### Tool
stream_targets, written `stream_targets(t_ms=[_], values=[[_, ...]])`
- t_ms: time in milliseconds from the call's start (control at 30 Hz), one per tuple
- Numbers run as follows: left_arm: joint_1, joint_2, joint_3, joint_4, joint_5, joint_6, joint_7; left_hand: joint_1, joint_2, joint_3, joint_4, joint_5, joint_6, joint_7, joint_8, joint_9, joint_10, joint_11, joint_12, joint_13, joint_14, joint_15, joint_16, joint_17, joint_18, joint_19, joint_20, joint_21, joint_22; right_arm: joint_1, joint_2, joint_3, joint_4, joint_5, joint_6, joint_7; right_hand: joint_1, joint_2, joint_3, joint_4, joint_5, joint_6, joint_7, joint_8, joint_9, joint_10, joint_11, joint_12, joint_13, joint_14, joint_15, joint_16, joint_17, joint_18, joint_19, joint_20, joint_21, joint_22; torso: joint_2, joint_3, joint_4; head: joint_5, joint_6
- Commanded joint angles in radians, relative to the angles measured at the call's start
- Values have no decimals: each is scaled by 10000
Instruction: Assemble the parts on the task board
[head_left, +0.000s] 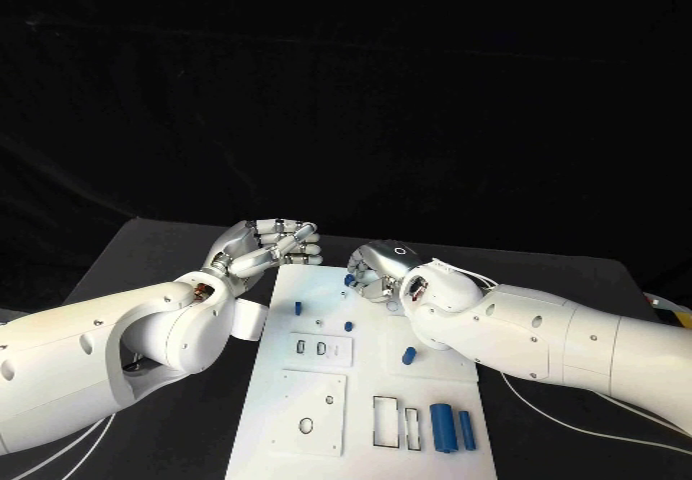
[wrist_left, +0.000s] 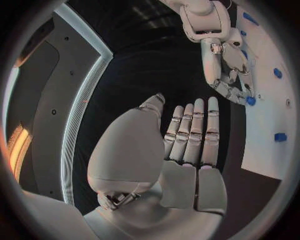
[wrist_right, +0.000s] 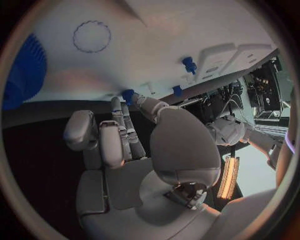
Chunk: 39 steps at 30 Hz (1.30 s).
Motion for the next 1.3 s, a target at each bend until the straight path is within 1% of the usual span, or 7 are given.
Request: stream_targets(t_ms=[33, 333, 667, 833, 967, 1100, 1300], values=[[25, 13, 10, 13, 10, 221, 12, -101, -3, 5, 21, -40, -63, 159, -21, 8, 3, 74, -70, -6, -13, 52, 30, 14, 128, 58, -7, 38, -13, 2, 1, 2, -10, 14, 107, 16, 40, -172, -153, 12, -76, -240, 59, -170, -52, -117, 42, -36, -9, 196, 116, -58, -61, -28, -98, 31, -66, -60, -9, -5, -5, 13, 3], [33, -9, 10, 1, 10, 244, -16, -101, -3, 5, 21, -40, -63, 159, -21, 8, 3, 74, -70, -6, -13, 52, 30, 14, 128, 58, -7, 38, -13, 3, -269, 1, 214, 33, -33, -8, 61, -230, -265, 25, -77, -328, 67, -250, -63, -201, 57, -26, -9, 166, 132, -97, -166, 1, -173, 60, -147, -162, -13, 5, -25, 12, 13], [35, -103, 10, -30, 11, 298, -9, -113, -6, -1, 18, -47, -71, 158, -24, 9, -1, 76, -81, -5, -25, 56, 26, 19, 127, 55, -4, 35, -17, 165, -2087, 156, 1798, 1041, -465, 305, 180, -357, -433, 70, 372, -38, -6, -206, 21, 645, -99, 439, 229, 259, 26, 137, 134, -122, 259, 8, 279, 541, -69, 42, -142, -21, 44], [35, -145, 9, -50, 11, 327, -6, -113, -7, -1, 17, -47, -71, 154, -23, 9, 0, 75, -81, -5, -27, 56, 25, 20, 127, 55, -4, 34, -18, 400, -3148, 237, 2482, 2515, 359, 423, 258, -626, -738, 45, 1136, -168, -213, -284, 49, 1749, -392, 1198, 818, 316, -217, 297, 331, -215, 558, -207, 602, 1049, -109, 74, -220, -47, 57], [36, -162, 9, -83, 11, 337, 0, -112, -7, -1, 16, -48, -71, 149, -23, 10, 1, 74, -82, -5, -31, 57, 23, 20, 127, 54, -4, 34, -18, 485, -3613, 265, 2667, 2951, 1103, 352, 380, -653, -1593, 133, 1619, -591, -373, 81, 361, 1477, -561, 3024, 2767, 362, -331, 453, 490, -255, 676, -396, 736, 1332, -130, 111, -279, 1, 54], [35, -172, 8, -122, 11, 346, 2, -112, -7, -1, 16, -48, -71, 149, -23, 10, 1, 74, -82, -5, -31, 57, 23, 20, 127, 54, -4, 34, -18, 526, -3873, 278, 2617, 3163, 1719, 192, 548, -458, -2332, 449, 1710, -1189, -327, 826, 822, 438, -503, 6443, 6207, 512, -334, 930, 1285, -346, 903, -332, 938, 1773, -128, 146, -295, 33, 50], [34, -163, 8, -147, 12, 363, 8, -112, -7, -1, 16, -48, -71, 149, -23, 10, 1, 74, -82, -5, -31, 57, 23, 20, 127, 54, -4, 34, -18, 480, -3837, 282, 2408, 3125, 2166, 48, 662, -411, -2562, 624, 1715, -1509, -267, 1113, 946, 532, -451, 8176, 7864, 590, -268, 1182, 1774, -370, 1005, -298, 1027, 1973, -126, 135, -260, -1, 41]])
